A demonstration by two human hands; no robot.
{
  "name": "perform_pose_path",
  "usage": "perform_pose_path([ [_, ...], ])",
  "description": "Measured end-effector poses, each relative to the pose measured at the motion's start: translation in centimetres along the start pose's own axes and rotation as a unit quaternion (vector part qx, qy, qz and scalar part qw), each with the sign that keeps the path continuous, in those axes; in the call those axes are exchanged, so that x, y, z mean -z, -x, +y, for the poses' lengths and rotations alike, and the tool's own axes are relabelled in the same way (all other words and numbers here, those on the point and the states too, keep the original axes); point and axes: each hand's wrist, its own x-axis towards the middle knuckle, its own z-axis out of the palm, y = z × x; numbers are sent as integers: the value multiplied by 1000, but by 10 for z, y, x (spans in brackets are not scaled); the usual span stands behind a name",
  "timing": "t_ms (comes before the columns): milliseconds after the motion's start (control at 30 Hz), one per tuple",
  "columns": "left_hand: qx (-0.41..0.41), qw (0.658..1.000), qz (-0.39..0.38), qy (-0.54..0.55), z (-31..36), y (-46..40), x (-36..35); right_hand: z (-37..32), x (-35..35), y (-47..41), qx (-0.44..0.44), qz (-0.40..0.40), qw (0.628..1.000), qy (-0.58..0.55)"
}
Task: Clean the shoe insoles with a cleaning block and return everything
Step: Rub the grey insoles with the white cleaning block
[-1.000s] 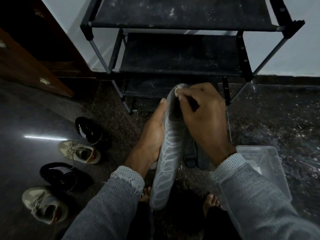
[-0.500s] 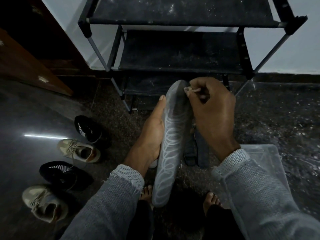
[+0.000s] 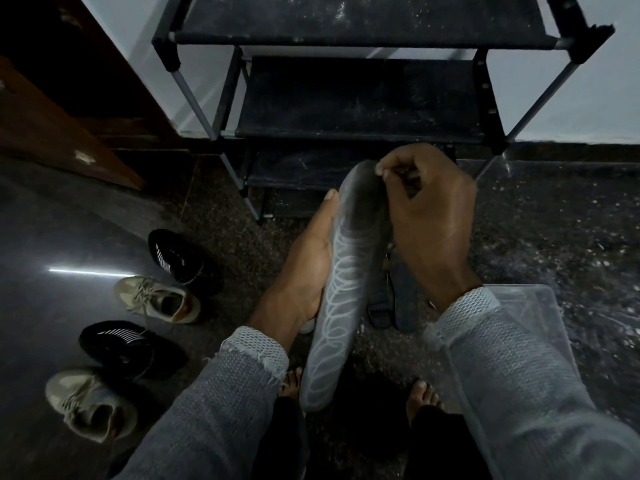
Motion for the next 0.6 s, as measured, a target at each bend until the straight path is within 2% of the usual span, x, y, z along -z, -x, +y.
perform_pose_path([
  [133,-7,1000,-12,-11,-1,-1,1,-11,-6,10,24,-40,999,-2],
  [267,-16,999,-28,28,1,0,2,-18,-11,14,46,-71,996,-29],
  [467,-5,1000,-17,24,-1,0,-1,-3,0,3,-8,-21,999,-23],
  [600,-7,999,-8,34,1,-1,2,-17,-8,16,12,-81,996,-30],
])
